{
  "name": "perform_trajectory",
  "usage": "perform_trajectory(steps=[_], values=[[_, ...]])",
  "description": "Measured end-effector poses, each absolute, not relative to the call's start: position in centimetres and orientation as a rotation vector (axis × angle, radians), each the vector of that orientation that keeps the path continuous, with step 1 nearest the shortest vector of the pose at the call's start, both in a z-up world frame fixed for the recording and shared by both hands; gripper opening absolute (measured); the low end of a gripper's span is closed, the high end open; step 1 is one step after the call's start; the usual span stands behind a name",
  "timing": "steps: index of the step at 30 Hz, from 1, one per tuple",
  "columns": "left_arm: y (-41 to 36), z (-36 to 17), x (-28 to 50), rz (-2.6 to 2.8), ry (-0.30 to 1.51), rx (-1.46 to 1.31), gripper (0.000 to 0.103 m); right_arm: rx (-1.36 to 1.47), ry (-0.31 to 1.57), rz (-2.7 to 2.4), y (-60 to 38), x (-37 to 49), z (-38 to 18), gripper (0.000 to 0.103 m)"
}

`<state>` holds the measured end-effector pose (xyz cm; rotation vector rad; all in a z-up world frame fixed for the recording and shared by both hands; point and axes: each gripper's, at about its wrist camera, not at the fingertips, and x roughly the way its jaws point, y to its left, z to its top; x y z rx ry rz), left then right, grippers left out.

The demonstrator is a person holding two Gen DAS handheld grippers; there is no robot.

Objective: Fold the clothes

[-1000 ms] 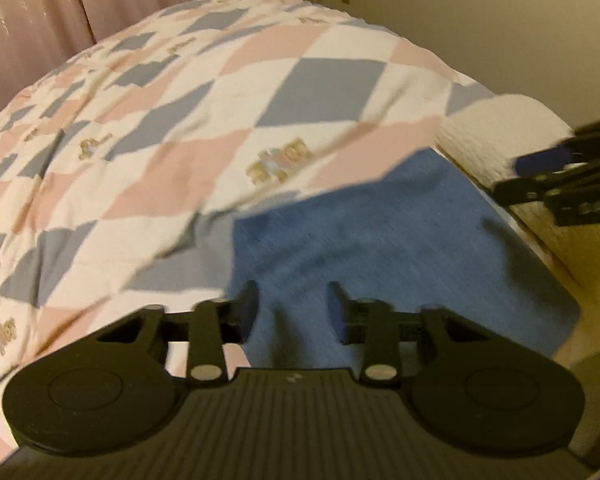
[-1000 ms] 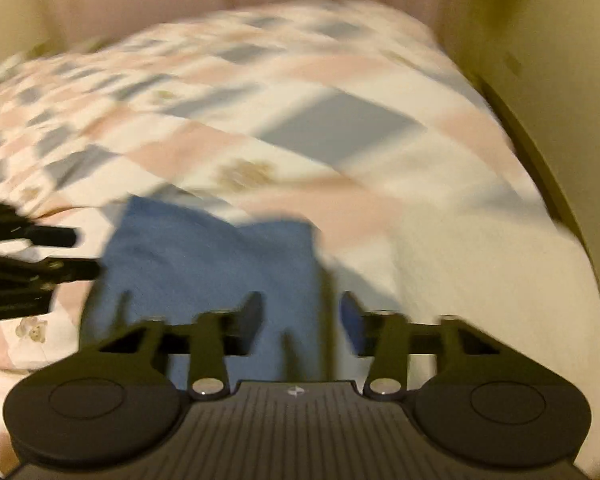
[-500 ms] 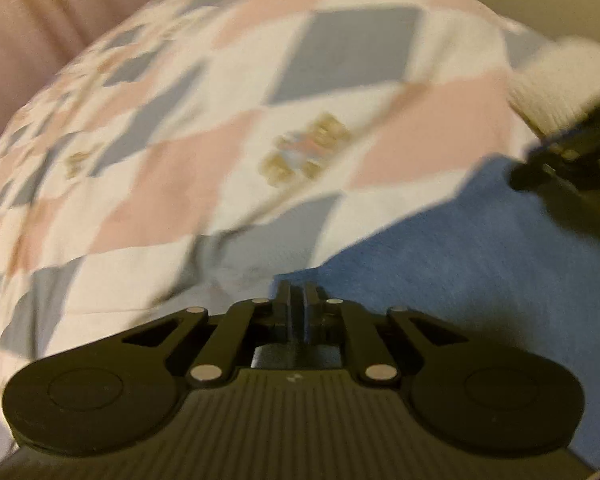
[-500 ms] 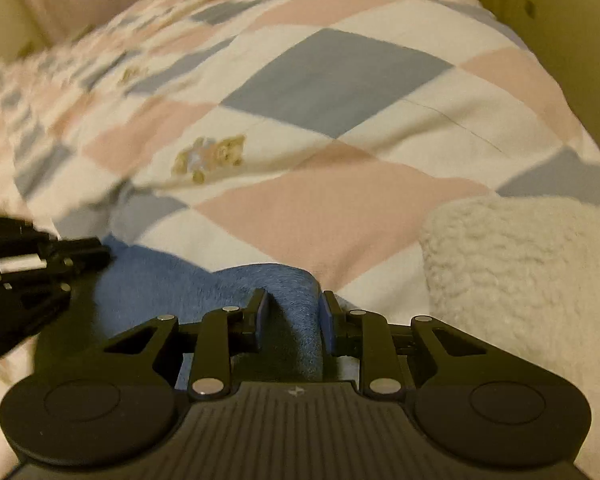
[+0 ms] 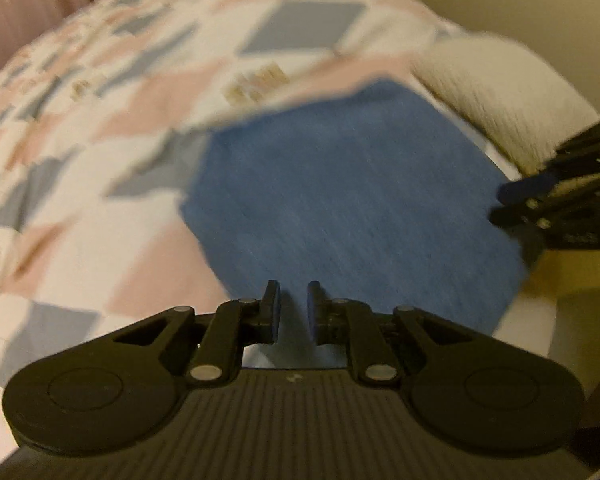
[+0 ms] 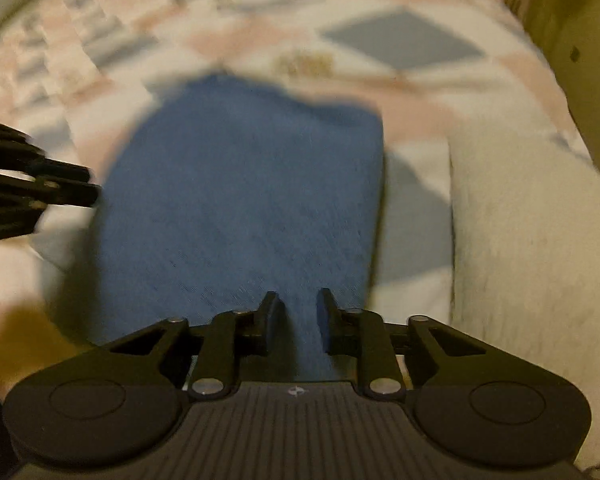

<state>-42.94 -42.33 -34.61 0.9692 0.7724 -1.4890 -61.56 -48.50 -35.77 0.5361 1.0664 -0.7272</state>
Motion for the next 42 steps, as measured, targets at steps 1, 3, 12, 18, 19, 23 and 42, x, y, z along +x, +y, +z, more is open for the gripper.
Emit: perform_trajectory(steps=[1, 3, 12, 18, 19, 23, 42], values=[[-42.4, -35.2, -43.3, -1.481, 0.765, 0.986, 0.012, 0.540, 1.084, -0.737, -48.5, -61.7, -36.7, 0.018], [-42.3, -35.4, -43.7, -1.468, 0.755, 0.991, 0.012, 0.563, 1.097, -0.748, -49.1, -61.7, -37.1, 0.016], [-39.0, -33.4, -43.8, -1.461, 0.825, 0.901, 0.012, 0.587, 1.019, -0.768, -46.2, -62.5, -33.8, 0.026], [-38.1, -34.1, -44.6, -1.438, 0.871, 0.911, 0.013, 0.586, 1.067, -0.819, -45.8, -61.5, -34.8, 0.026], [-37.8, -33.4, -44.4, -1.454, 0.871, 0.882, 0.013, 0.587, 1.038, -0.829, -45.4, -61.6, -33.8, 0.028], [-37.0, -34.6, -44.6, -1.454, 0.902, 0.918, 0.013, 0.569, 1.062, -0.845, -43.6, -61.5, -34.3, 0.037], [-30.6, -22.8, -40.7, -1.286, 1.016, 0.818, 0.058, 0.952, 0.841, -1.100, -34.0, -63.0, -26.5, 0.091]])
